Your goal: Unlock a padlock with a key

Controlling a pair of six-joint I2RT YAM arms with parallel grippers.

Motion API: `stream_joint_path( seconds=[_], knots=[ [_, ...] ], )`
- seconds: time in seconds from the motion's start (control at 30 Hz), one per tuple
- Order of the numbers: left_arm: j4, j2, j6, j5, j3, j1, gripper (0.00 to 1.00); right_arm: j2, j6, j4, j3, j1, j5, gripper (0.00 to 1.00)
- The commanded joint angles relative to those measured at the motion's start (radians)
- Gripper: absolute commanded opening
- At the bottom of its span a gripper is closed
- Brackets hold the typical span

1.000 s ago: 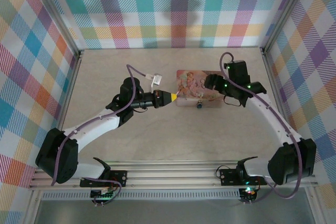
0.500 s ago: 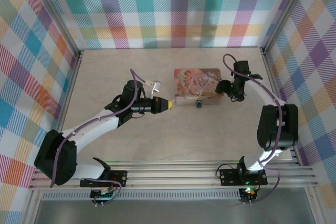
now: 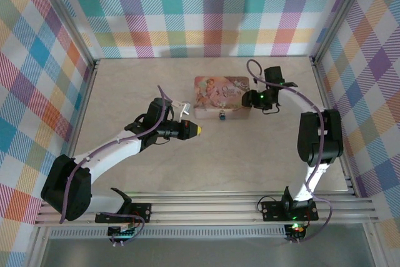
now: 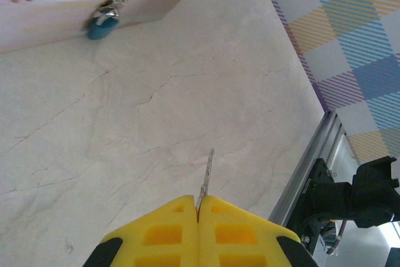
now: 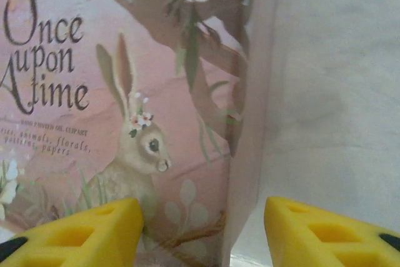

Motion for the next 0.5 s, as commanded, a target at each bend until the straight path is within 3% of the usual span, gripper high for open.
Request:
stream_joint_path(
  seconds=[0.0,0.13,0.37,0.47],
  knots=[
    [-0.034,0.004,0.036,-0.013,0.031,0.007,0.00,0.077,-0.056,-0.115,-0.038,0.068,-0.013,0.54],
    [-0.063,-0.004,0.040,-0.046,0.023,0.007,0.00,0.078,-0.055,-0.124,-0.037,0.112,-0.014,0.53],
    [-0.048,-0.070,0.025,-0.103,-0.038,0.009,0.00,-0.044,0.010,-0.087,-0.075,0.117,-0.032,0.66],
    [-0.077,-0.087,0.094,-0.085,-0.053,0.009,0.00,-0.110,0.036,-0.091,-0.064,0.117,-0.019,0.67]
  ],
)
